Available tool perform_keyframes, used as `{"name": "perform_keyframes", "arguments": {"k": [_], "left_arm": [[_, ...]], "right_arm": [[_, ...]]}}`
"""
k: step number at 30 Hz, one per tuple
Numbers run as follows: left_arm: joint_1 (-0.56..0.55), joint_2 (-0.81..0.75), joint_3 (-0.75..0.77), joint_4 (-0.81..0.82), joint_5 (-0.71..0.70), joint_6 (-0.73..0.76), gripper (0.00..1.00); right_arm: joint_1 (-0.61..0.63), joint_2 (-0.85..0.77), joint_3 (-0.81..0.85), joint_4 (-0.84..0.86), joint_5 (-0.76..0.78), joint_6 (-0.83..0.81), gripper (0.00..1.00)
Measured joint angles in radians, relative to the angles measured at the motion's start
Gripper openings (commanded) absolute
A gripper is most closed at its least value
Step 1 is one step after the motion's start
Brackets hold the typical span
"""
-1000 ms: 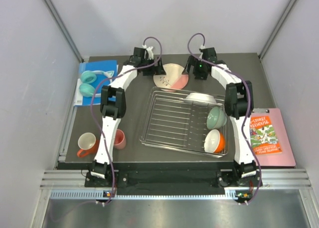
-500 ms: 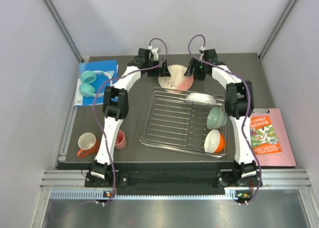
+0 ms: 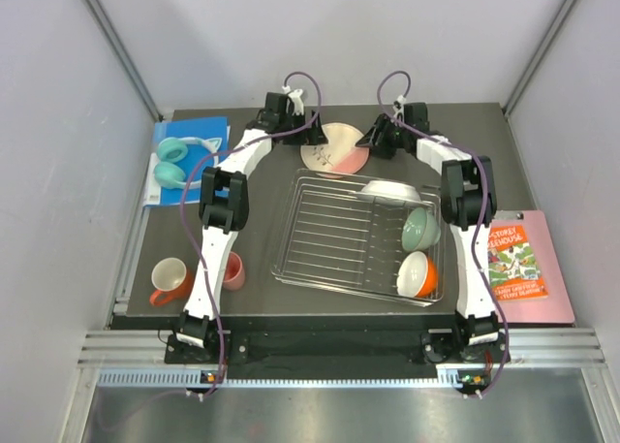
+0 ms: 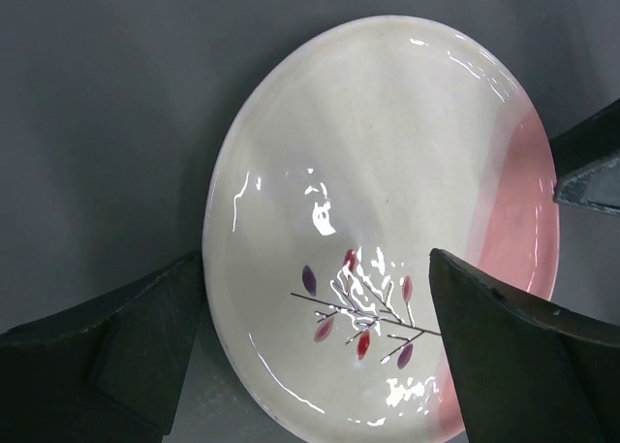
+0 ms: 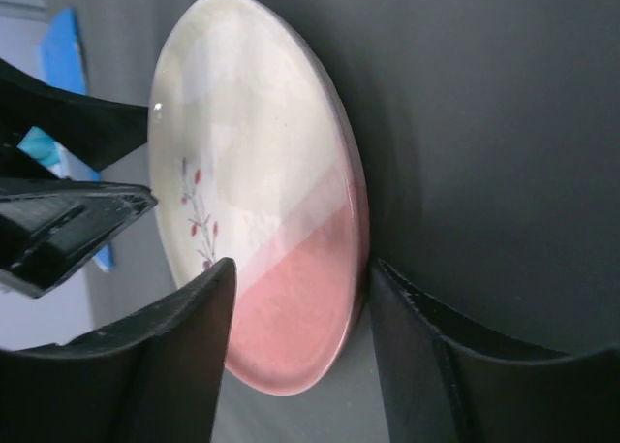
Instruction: Load the mixed dishes into the dish rack
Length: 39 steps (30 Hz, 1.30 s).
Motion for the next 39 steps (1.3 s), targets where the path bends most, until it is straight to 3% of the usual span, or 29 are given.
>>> {"name": "perform_keyframes", "arguments": {"k": [7, 16, 17, 18, 20, 21, 22, 33, 39], "left_arm": [[0.003, 0.012, 0.003, 0.051, -0.024, -0.015, 0.99], [-0.012, 0.027, 0.003, 0.103, 0.036, -0.077, 0.99], [-0.019, 0.027, 0.003, 0.109, 0.022, -0.075, 0.99], [-0.020, 0.027, 0.003, 0.110, 0.018, -0.075, 0.99], [-0.020, 0.027, 0.003, 0.111, 0.015, -0.076, 0.99], [-0.020, 0.027, 0.003, 0.112, 0.013, -0.076, 0.99], [-0.020, 0.027, 0.003, 0.113, 0.012, -0.075, 0.99], [-0.018, 0.019, -0.011, 0.110, 0.010, -0.043, 0.99], [0.015, -0.102, -0.134, -0.028, 0.055, 0.002, 0.99]], "right_arm": [[-0.005, 0.002, -0.079, 0.196, -0.101, 0.188, 0.66], [0.018, 0.065, -0.079, 0.354, -0.203, 0.337, 0.53], [0.020, 0.066, -0.080, 0.349, -0.218, 0.346, 0.50], [0.020, 0.066, -0.081, 0.349, -0.227, 0.354, 0.37], [0.019, 0.066, -0.081, 0.351, -0.235, 0.360, 0.22], [0.018, 0.066, -0.080, 0.353, -0.248, 0.364, 0.05], [0.018, 0.066, -0.080, 0.354, -0.255, 0.367, 0.00], [0.017, 0.063, -0.079, 0.355, -0.259, 0.325, 0.00], [0.014, 0.010, -0.094, 0.272, -0.264, 0.197, 0.00]]}}
